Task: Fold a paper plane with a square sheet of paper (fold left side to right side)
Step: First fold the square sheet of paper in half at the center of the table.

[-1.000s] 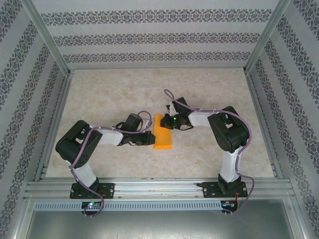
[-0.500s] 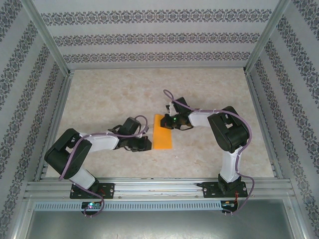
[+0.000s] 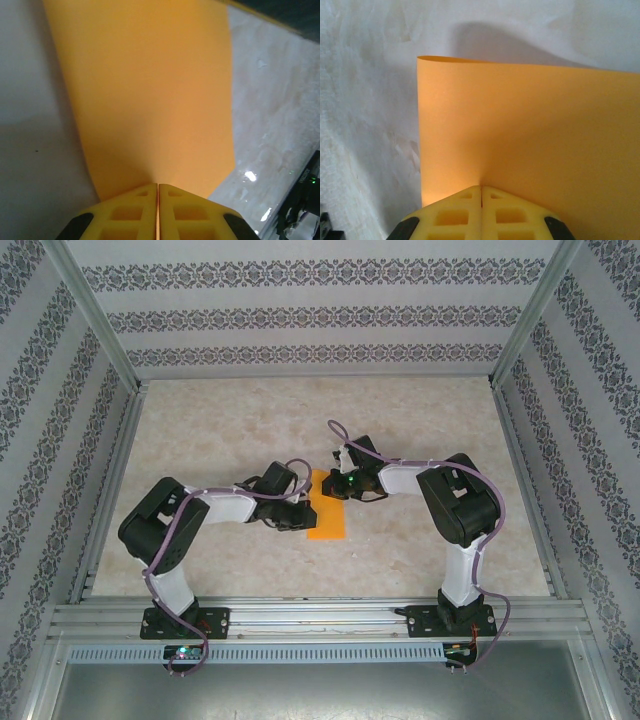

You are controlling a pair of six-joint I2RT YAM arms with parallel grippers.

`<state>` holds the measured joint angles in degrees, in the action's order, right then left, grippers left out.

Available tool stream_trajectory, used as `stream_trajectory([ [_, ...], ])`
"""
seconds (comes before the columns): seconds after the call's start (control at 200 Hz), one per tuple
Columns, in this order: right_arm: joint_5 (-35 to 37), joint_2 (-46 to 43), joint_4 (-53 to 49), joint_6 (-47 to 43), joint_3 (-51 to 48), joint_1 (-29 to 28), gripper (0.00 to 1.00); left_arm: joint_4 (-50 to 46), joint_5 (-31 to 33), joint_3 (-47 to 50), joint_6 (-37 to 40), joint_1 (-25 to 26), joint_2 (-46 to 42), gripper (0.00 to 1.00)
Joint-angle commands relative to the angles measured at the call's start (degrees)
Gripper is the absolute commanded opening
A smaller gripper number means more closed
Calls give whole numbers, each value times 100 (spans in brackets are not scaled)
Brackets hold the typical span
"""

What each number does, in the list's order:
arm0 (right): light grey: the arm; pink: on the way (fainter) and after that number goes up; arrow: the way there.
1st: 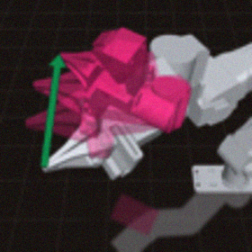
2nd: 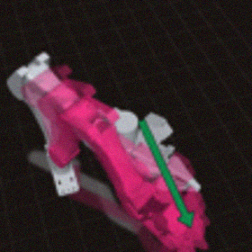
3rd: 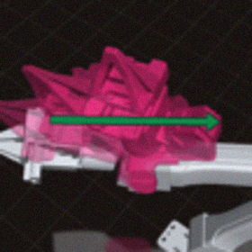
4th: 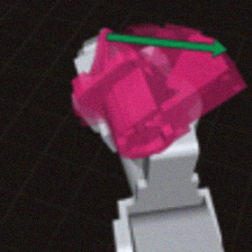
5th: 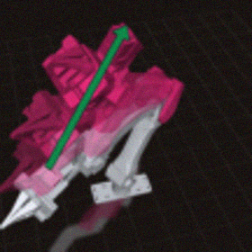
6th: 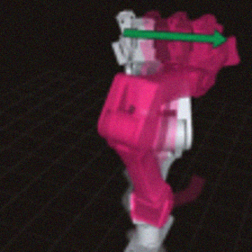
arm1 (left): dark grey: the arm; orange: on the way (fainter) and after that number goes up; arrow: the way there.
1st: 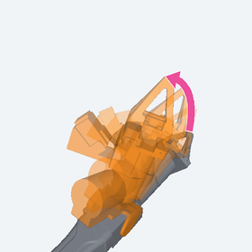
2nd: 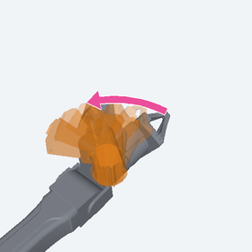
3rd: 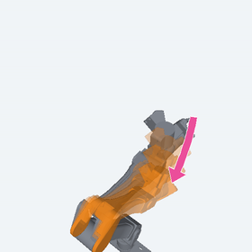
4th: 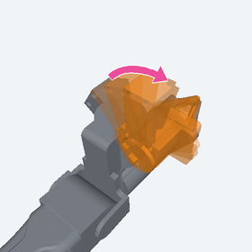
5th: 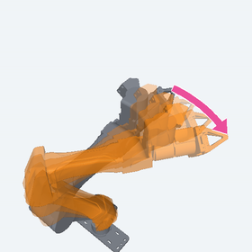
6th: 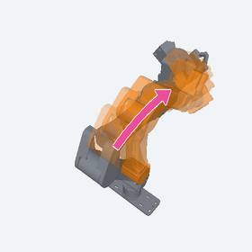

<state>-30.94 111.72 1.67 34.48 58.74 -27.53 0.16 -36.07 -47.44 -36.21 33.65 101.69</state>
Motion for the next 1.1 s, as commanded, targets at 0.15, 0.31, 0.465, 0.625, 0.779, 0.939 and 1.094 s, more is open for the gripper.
stream_trajectory([
  [0.15,686,218,-686,-227,-201,28,0,-87,-48,559,203,36,-148,10],
  [0.31,659,236,-741,-292,-170,33,0,-231,-54,1012,263,93,-404,10],
  [0.465,607,236,-748,-340,-146,19,0,-277,-174,1292,307,178,-655,10],
  [0.625,598,184,-761,-378,-186,-6,0,-690,-58,1110,454,121,-1105,10],
  [0.779,580,140,-762,-398,-188,-37,0,-794,-148,672,506,-258,-1466,11],
  [0.939,606,87,-741,-399,-180,-68,0,-834,-271,-26,728,-472,-975,11],
  [1.094,624,51,-745,-393,-199,-95,0,-566,-324,-490,721,-468,-232,10],
])
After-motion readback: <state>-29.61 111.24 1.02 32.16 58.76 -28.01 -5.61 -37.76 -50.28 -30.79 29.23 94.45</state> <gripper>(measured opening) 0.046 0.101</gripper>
